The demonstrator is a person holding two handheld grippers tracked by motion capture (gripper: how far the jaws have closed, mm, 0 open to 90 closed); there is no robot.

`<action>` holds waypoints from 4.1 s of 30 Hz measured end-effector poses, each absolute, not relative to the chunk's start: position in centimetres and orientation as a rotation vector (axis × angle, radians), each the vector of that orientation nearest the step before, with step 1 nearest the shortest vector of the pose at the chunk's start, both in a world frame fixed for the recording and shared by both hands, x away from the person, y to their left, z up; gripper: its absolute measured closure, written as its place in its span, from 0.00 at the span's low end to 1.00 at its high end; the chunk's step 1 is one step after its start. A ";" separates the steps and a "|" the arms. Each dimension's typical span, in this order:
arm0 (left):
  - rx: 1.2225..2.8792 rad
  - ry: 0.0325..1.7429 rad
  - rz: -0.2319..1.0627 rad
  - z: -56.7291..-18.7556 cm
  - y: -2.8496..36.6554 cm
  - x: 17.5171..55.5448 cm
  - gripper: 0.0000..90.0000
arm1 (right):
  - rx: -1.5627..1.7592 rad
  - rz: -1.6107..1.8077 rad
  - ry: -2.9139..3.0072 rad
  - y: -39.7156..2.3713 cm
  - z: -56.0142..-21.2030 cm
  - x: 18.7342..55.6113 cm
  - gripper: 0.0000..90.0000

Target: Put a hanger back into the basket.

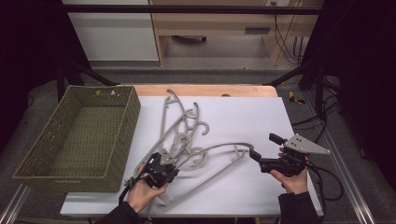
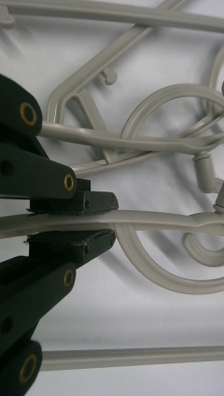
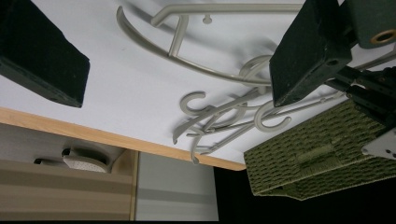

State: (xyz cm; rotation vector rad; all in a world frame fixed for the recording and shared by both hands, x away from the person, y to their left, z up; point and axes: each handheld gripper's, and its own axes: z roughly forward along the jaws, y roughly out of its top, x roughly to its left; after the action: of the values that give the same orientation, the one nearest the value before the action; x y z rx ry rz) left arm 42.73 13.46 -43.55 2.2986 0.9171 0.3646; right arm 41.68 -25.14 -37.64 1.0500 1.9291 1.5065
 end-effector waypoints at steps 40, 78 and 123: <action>1.990 0.975 0.600 -32.1 23.8 41.7 0.90 | 1.100 1.481 1.896 -25.8 -37.7 41.8 0.04; 1.931 1.164 0.807 -26.9 37.2 48.0 0.90 | 1.100 1.468 1.906 -25.6 -37.9 42.0 0.04; 2.033 1.291 0.901 -31.5 45.2 47.6 0.90 | 1.105 1.457 1.908 -25.5 -38.0 42.0 0.04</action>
State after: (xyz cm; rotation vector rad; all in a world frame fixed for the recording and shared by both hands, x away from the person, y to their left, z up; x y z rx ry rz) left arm 47.61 45.19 -31.50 2.0326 1.2909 0.9012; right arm 42.03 -25.52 -38.03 1.1055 1.9077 1.4568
